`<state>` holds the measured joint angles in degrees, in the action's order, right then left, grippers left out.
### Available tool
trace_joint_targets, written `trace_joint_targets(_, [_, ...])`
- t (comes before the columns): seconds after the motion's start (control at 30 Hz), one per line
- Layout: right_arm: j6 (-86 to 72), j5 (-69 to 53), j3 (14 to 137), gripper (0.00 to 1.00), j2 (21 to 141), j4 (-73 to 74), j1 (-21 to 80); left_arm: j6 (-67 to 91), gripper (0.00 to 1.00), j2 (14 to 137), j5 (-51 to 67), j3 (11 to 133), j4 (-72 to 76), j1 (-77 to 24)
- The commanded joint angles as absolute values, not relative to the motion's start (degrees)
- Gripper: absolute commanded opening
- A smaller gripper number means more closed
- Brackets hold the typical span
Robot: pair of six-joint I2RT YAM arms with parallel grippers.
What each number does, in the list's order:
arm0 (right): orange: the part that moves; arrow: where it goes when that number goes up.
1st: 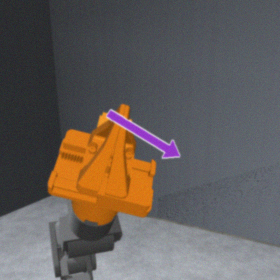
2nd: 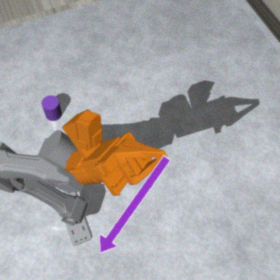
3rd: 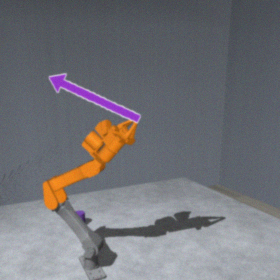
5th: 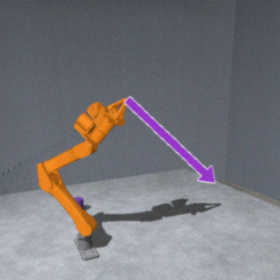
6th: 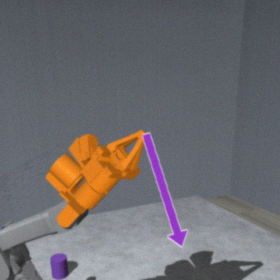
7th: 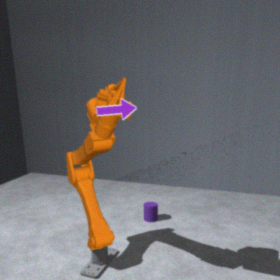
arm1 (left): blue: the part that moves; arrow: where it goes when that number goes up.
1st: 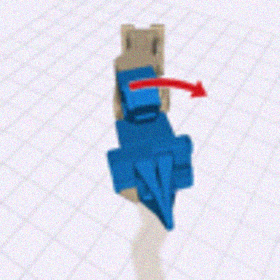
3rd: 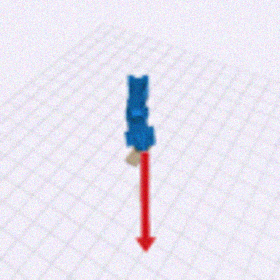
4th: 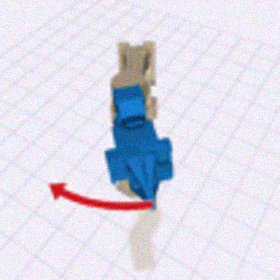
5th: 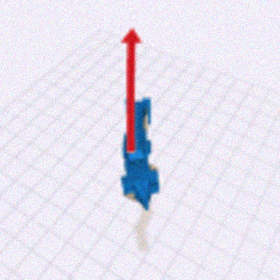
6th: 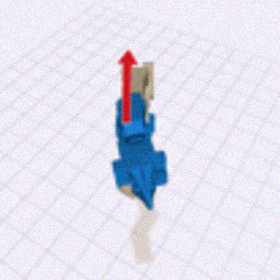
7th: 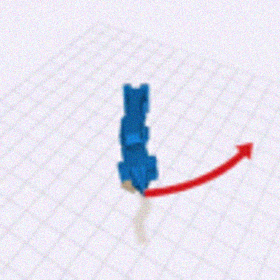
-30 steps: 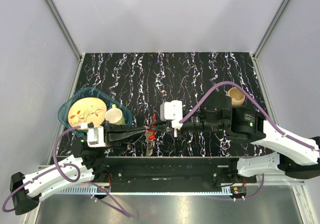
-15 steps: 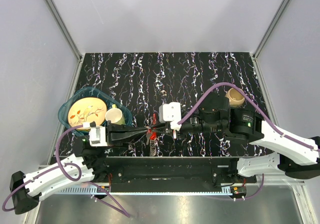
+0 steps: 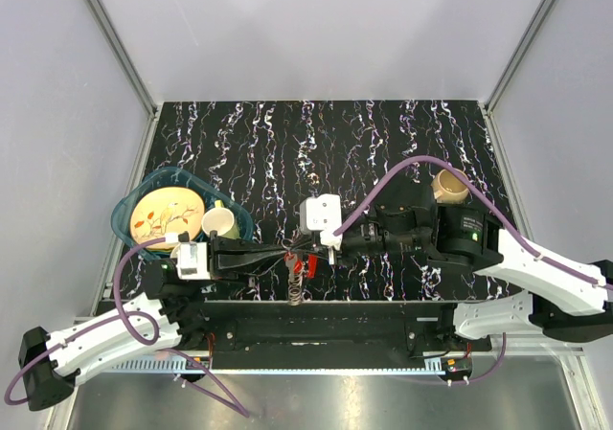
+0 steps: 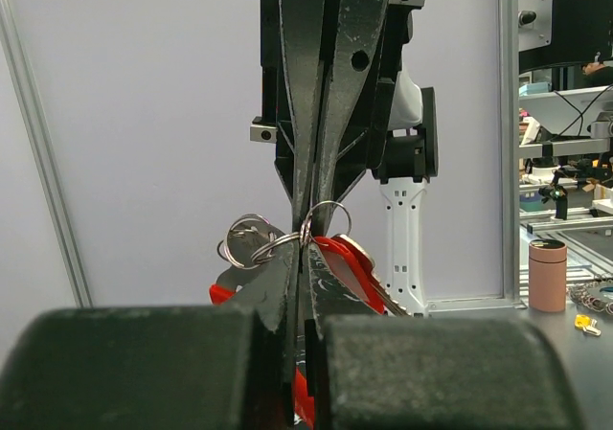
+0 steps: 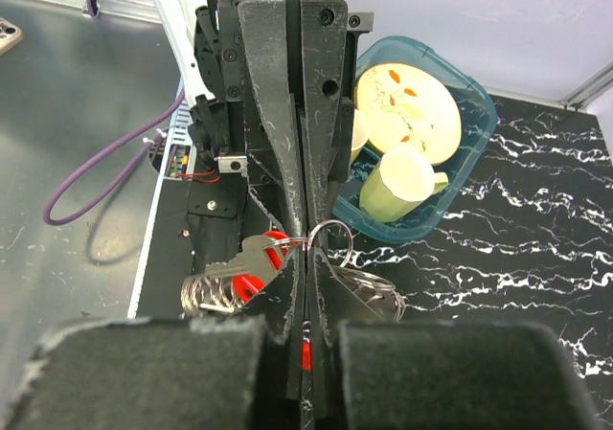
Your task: Remove the keys from the keyring
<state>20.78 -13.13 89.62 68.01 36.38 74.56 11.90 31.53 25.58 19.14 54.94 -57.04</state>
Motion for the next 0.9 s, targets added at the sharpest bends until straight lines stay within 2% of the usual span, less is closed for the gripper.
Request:
trace_joint_targets(0.0, [19.5, -14.0, 91.9, 0.0, 72.3, 41.4, 74.9, 11.3, 0.0, 30.6, 26.2, 21.2, 57.0, -57.0])
trace_joint_targets(0.07, [18.2, -12.5, 92.4, 0.01, 73.4, 42.8, 74.9, 10.9, 0.0, 29.5, 25.8, 21.1, 55.9, -57.0])
trace_joint_targets(0.17, [16.8, -12.0, 91.1, 0.14, 73.7, 41.9, 74.8, 10.7, 0.0, 28.7, 25.1, 20.4, 55.5, -57.0])
trace_joint_targets(0.23, [16.2, -11.8, 90.7, 0.11, 74.0, 41.5, 74.8, 10.9, 0.0, 28.5, 25.1, 20.4, 55.7, -57.0])
trace_joint_targets(0.27, [16.1, -11.7, 90.6, 0.0, 74.1, 41.3, 74.8, 11.1, 0.0, 28.4, 25.4, 20.4, 55.7, -57.0])
trace_joint_targets(0.53, [16.2, -8.1, 90.7, 0.0, 72.6, 41.2, 74.9, 11.0, 0.0, 27.4, 22.2, 20.1, 52.1, -57.0])
trace_joint_targets(0.63, [15.7, -5.2, 89.5, 0.0, 71.8, 42.1, 74.8, 9.6, 0.12, 24.7, 18.5, 20.6, 44.9, -57.0])
trace_joint_targets(0.67, [15.7, -5.2, 88.3, 0.0, 71.1, 42.3, 74.9, 9.4, 0.22, 23.7, 17.0, 20.5, 43.0, -57.0])
trace_joint_targets(0.77, [14.4, -6.6, 87.6, 0.0, 69.9, 41.2, 74.8, 9.9, 0.34, 19.3, 12.2, 19.7, 38.5, -57.0])
trace_joint_targets(0.87, [12.7, -4.9, 88.2, 0.0, 70.1, 41.5, 74.8, 10.9, 0.4, 15.1, 10.1, 21.2, 32.7, -57.0])
